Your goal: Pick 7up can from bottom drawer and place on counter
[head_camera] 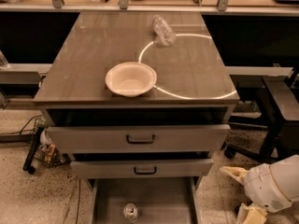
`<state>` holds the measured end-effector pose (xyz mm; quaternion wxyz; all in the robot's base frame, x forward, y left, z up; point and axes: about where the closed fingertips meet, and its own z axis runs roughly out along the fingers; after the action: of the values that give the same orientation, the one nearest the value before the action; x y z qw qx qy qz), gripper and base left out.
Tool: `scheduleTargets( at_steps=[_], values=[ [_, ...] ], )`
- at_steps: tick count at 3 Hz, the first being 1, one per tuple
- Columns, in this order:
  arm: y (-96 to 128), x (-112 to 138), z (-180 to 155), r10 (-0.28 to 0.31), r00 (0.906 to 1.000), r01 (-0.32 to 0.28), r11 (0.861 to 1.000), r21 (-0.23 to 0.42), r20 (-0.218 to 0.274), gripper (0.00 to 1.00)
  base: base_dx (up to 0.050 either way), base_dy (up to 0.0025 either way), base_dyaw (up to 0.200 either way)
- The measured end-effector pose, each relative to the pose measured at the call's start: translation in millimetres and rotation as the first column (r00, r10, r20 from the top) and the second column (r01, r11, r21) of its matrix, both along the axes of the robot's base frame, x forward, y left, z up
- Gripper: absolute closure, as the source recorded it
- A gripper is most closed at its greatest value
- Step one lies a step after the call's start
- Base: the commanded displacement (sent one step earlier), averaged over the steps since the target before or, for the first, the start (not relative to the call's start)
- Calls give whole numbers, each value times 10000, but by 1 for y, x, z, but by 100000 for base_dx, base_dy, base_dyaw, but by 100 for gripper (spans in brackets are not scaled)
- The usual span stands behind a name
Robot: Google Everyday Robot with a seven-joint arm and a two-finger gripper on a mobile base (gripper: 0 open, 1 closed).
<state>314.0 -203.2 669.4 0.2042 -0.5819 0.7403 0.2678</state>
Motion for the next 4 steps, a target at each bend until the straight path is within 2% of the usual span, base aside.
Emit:
scheduleTargets(
  at_steps=[1, 2, 3, 4],
  values=[
    [24, 4, -31, 130, 9999, -131, 9974, 715, 20, 0, 0, 0, 0],
    [35, 10, -62, 62, 9999, -50, 9931, 1175, -98, 0, 0, 0, 0],
    [37, 11, -66, 61, 10000, -55, 9920, 1264, -43, 0, 0, 0, 0],
    [51, 21, -89, -7, 9995, -49, 9840, 1781, 313, 0, 0, 0, 0]
  ],
)
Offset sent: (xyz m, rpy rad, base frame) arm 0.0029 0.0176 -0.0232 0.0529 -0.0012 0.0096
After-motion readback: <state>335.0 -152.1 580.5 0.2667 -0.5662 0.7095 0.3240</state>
